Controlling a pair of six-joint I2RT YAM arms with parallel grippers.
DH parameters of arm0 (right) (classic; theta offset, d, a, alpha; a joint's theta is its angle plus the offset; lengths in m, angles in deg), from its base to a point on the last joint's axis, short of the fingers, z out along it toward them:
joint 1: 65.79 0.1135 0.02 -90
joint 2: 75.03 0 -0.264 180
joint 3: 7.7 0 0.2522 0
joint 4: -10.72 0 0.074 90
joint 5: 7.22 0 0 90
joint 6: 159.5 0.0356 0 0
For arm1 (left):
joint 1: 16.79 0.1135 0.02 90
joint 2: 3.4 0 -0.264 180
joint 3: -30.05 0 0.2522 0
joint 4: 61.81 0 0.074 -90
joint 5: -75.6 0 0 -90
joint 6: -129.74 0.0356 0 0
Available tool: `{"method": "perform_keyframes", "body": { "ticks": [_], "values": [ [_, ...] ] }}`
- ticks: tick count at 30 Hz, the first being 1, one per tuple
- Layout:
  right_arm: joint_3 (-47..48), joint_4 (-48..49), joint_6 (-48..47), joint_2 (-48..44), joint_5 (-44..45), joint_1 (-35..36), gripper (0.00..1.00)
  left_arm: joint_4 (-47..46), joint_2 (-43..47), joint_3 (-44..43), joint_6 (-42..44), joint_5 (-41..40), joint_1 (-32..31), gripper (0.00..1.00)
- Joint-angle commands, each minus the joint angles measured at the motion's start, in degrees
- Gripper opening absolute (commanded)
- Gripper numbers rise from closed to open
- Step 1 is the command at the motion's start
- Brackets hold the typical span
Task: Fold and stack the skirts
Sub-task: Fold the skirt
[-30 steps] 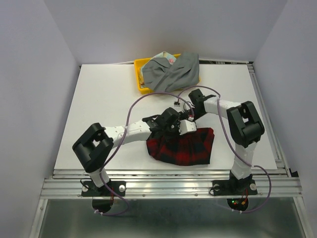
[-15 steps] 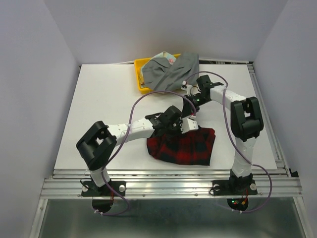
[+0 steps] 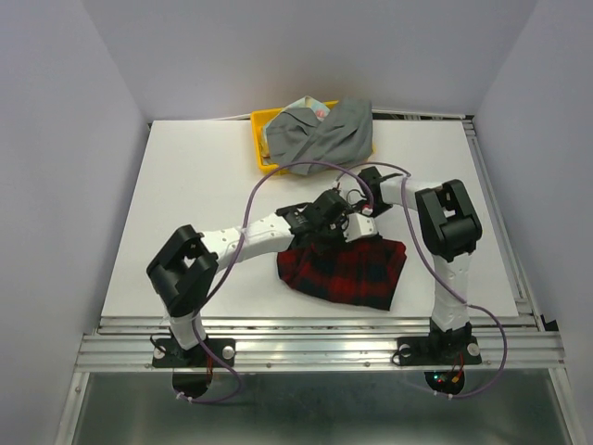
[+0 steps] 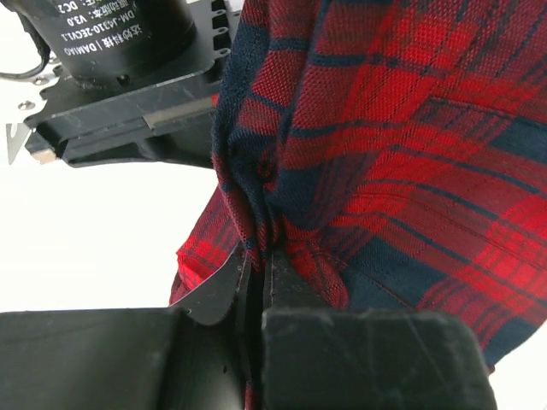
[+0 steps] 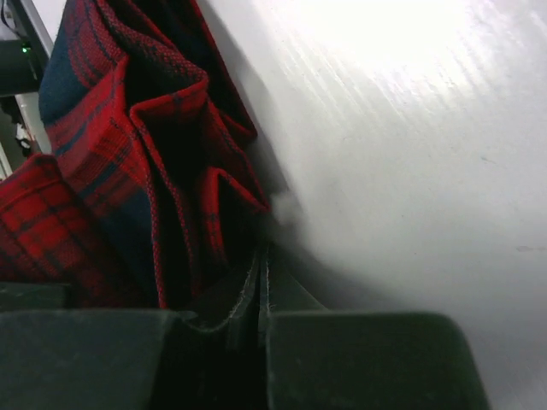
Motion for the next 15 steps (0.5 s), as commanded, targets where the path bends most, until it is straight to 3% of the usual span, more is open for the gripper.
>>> {"method": "perform_keyframes", "body": {
  "ticks": [1, 7, 10, 11, 12, 15],
  "values": [
    [-1.46, -0.39, -1.69, -0.88, -1.89, 1.61, 0.03, -4.64, -2.13, -2.02, 1.91, -4.01, -0.08, 0.02],
    [-0.15, -1.17, -2.04, -0.62, -1.54, 1.61, 0.04, -9.04, -7.06, -2.19, 3.32, -6.12, 0.01, 0.25],
    [2.56, -3.10, -2.74, -0.44, -0.14, 1.61, 0.10, -8.96, -7.68, -2.72, 2.70, -8.94, 0.01, 0.38],
    [3.54, -3.46, -2.48, -0.44, 0.48, 1.61, 0.15, -8.96, -7.33, -2.72, 2.35, -9.20, 0.01, 0.50],
    [4.50, -3.64, -1.95, -0.53, 2.31, 1.61, 0.19, -8.70, -6.02, -2.64, 2.18, -9.81, 0.01, 0.52],
    [9.07, -4.25, -1.51, -1.32, 5.57, 1.08, 0.32, -6.68, -2.34, -3.42, 2.61, -10.52, 0.01, 0.74]
  ]
}}
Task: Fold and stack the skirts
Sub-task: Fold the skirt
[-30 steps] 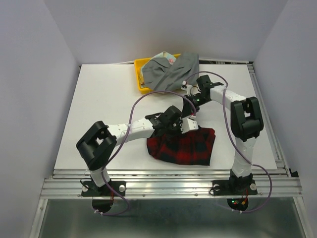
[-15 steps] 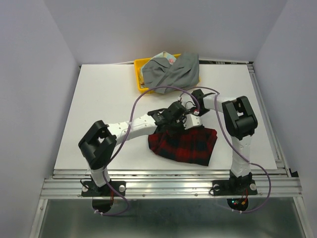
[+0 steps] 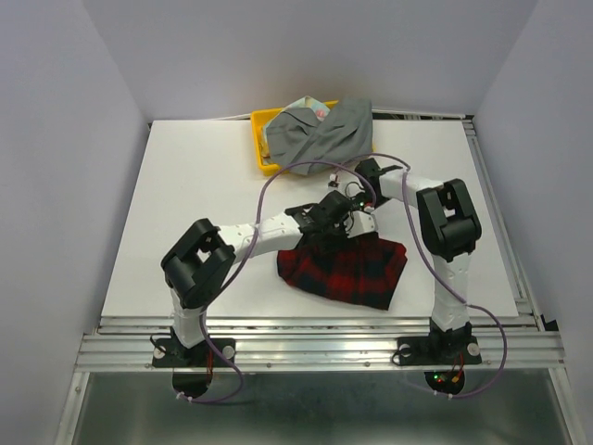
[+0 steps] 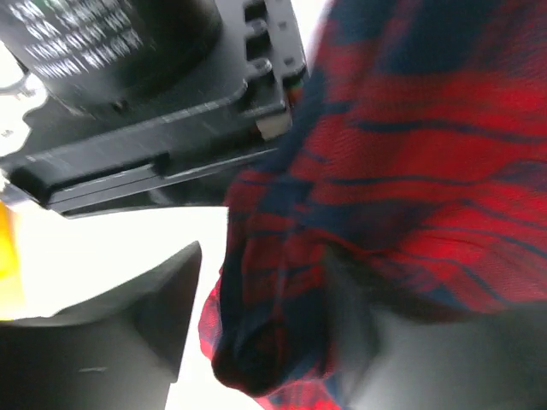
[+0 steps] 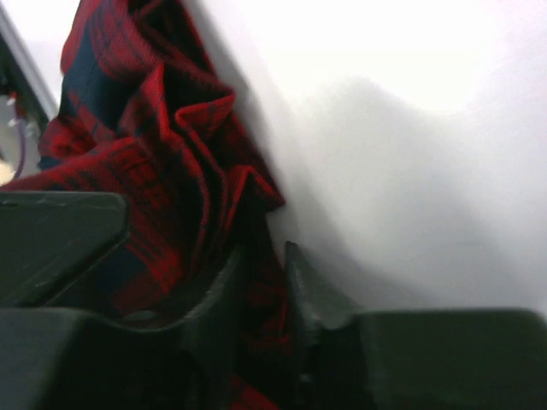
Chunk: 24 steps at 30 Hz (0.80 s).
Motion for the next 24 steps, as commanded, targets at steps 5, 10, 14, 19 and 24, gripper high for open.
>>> {"method": "perform_keyframes", "body": {
  "ticks": [5, 10, 14, 19, 24],
  "values": [
    [17.02, -3.93, -0.09, -2.33, 12.48, -4.22, 0.51, 8.25, 10.93, -8.72, -0.52, -1.32, 0.21, 0.85],
    [26.10, -9.20, -1.67, -4.61, 16.79, -9.41, 0.55, 14.49, 17.35, -11.28, -4.98, -1.58, 0.73, 0.95],
    [26.64, -12.90, -3.25, -11.19, 17.59, -10.04, 0.56, 13.88, 22.36, -7.94, -10.95, -0.18, 1.70, 0.99],
    [13.92, -15.36, -1.24, -23.23, 4.45, -10.04, 0.48, 9.85, 25.97, -0.13, -17.20, 14.12, 2.05, 0.75],
    [-5.25, -14.23, 1.05, -33.35, -7.35, -8.11, 0.44, 5.20, 20.19, 3.31, -25.19, 27.21, 5.56, 0.39]
  ]
}}
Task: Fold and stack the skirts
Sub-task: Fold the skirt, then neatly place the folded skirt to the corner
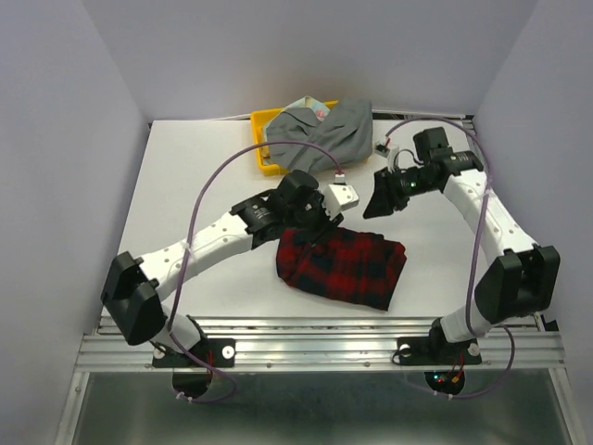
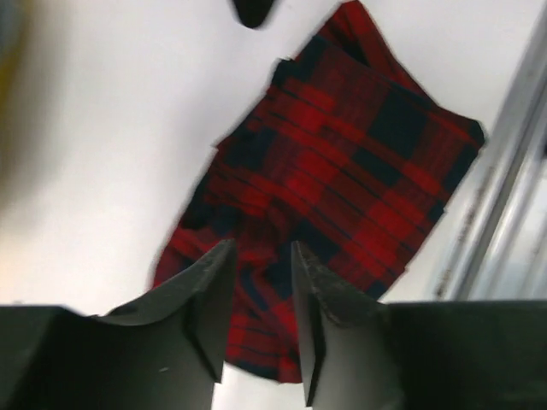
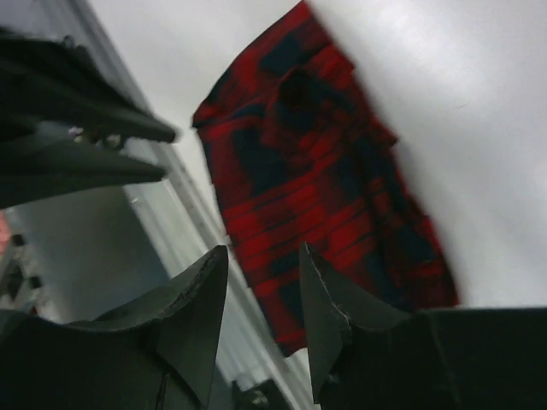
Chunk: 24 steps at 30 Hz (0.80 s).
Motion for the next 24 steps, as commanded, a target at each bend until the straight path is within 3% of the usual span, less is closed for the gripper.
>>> {"method": "perform_keyframes", "body": {
  "ticks": [1, 8, 16, 20, 24],
  "values": [
    [-11.60, -2.16, 2.73, -2.80, -12.24, 2.34, 0.44, -5.39, -5.79, 2.75, -9.97, 14.94, 3.55, 0.37],
    [-23.74, 1.80, 4.24, 2.37, -17.88, 5.24, 0.43, -11.11, -19.41, -1.02, -18.33, 23.48, 12.43, 0.18],
    [-24.19, 6.45, 3.35, 10.29, -6.64, 5.25, 0.39, -18.58, -31.10, -5.23, -23.52, 22.69, 17.62, 0.17],
    [-21.47, 9.35, 3.18, 12.31, 4.25, 4.64, 0.39, -18.59, -30.94, -7.27, -23.44, 20.41, 19.99, 0.25],
    [-18.13, 11.99, 1.51, 14.15, 14.54, 3.32, 0.38, -15.87, -23.06, -7.18, -20.46, 17.07, 22.45, 0.52]
  ]
}}
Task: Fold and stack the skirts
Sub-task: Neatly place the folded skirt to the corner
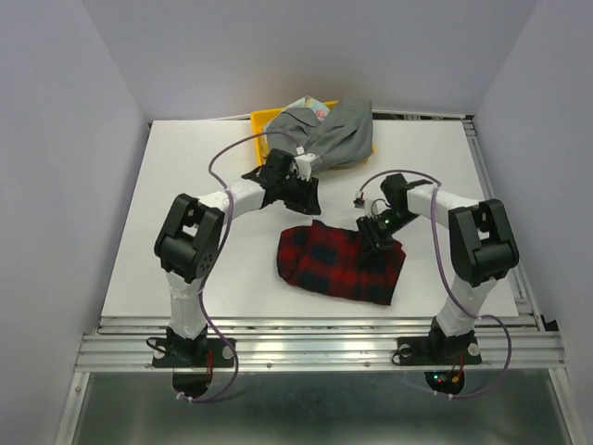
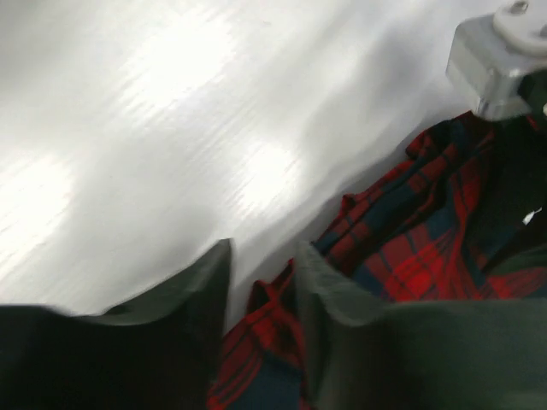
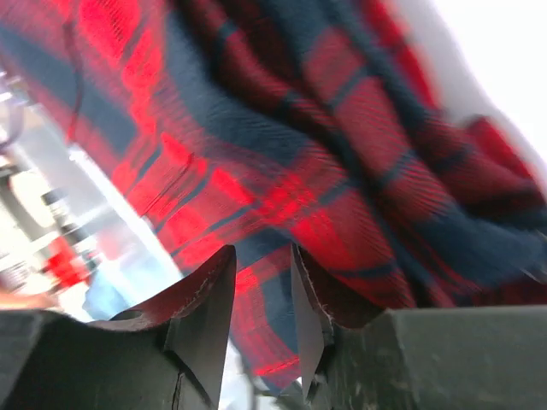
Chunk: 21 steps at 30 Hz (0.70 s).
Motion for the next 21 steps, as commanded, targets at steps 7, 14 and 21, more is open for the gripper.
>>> {"method": "perform_keyframes", "body": {
  "ticks": [7, 14, 21],
  "values": [
    [9.90, 5.64, -1.97, -2.68, 22.42, -5.25, 0.52, 9.05, 29.27, 0.25, 13.66, -21.47, 2.07, 0.92],
    [12.10, 5.01, 8.11, -16.76, 24.89, -5.25, 0.74, 12.20, 44.50, 4.93, 17.53, -36.82, 4.35, 0.99],
    [5.53, 5.98, 16.48, -19.59, 35.60, 9.84, 0.83, 18.99, 47.74, 5.27, 16.04, -35.85, 9.18, 0.99]
  ]
}}
